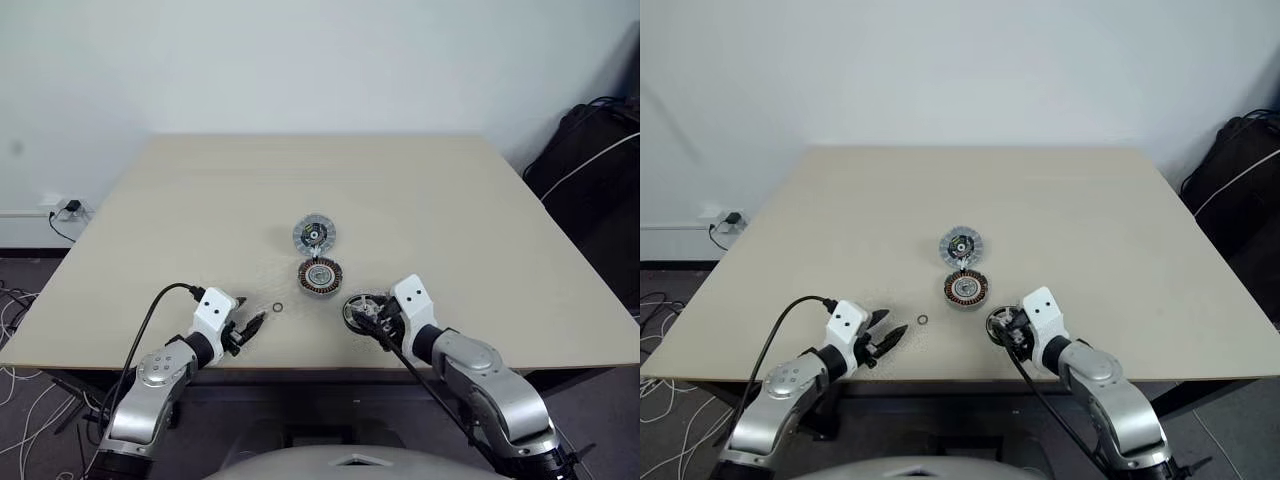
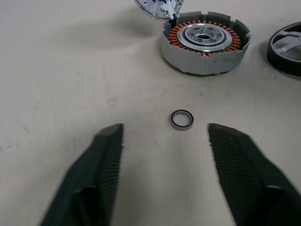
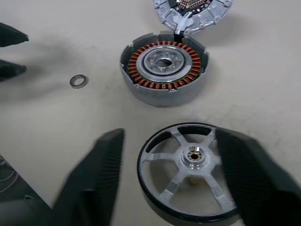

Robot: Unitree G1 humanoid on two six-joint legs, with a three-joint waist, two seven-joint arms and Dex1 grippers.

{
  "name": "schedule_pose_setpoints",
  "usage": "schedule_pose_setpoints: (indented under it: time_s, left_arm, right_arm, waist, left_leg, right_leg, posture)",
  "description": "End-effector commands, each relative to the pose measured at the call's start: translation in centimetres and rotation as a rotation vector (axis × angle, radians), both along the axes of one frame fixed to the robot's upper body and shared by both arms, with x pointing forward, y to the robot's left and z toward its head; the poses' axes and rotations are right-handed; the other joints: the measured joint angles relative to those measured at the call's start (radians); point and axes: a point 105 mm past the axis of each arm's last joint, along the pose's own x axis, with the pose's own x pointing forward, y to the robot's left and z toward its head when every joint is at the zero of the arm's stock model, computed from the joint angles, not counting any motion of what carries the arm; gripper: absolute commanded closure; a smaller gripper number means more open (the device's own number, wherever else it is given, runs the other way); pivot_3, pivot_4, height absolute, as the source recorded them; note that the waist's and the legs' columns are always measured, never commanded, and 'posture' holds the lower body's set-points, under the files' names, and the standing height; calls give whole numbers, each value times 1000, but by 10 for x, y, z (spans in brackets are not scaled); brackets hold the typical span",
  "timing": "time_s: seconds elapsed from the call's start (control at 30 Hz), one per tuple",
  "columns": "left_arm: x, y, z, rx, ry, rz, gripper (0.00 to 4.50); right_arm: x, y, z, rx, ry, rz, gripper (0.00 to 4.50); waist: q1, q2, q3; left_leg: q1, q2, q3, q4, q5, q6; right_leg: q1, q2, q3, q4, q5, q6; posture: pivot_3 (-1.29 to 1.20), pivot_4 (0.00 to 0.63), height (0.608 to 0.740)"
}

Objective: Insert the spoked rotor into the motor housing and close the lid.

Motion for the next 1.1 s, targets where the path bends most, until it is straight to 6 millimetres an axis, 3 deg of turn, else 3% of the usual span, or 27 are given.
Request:
schedule_pose_setpoints:
  time_s: [0.03, 1.1]
  left_arm:
    - [5, -8, 17, -7, -65, -40, 14]
    - [14, -18, 7, 57, -93, -40, 14]
  right_arm:
    - [0, 9, 12, 24, -40, 28, 23]
    - [7, 0, 13, -121, -157, -14, 23]
  waist:
    - [0, 0, 0]
    - [4, 0, 1]
  left_leg:
    - [0, 0, 0, 0, 0, 0]
    - [0, 0, 0, 0, -1, -2]
  right_leg:
    - [0, 0, 0, 0, 0, 0]
    - [0, 0, 0, 0, 0, 0]
  posture:
    - [0, 0, 740]
    - [0, 0, 740]
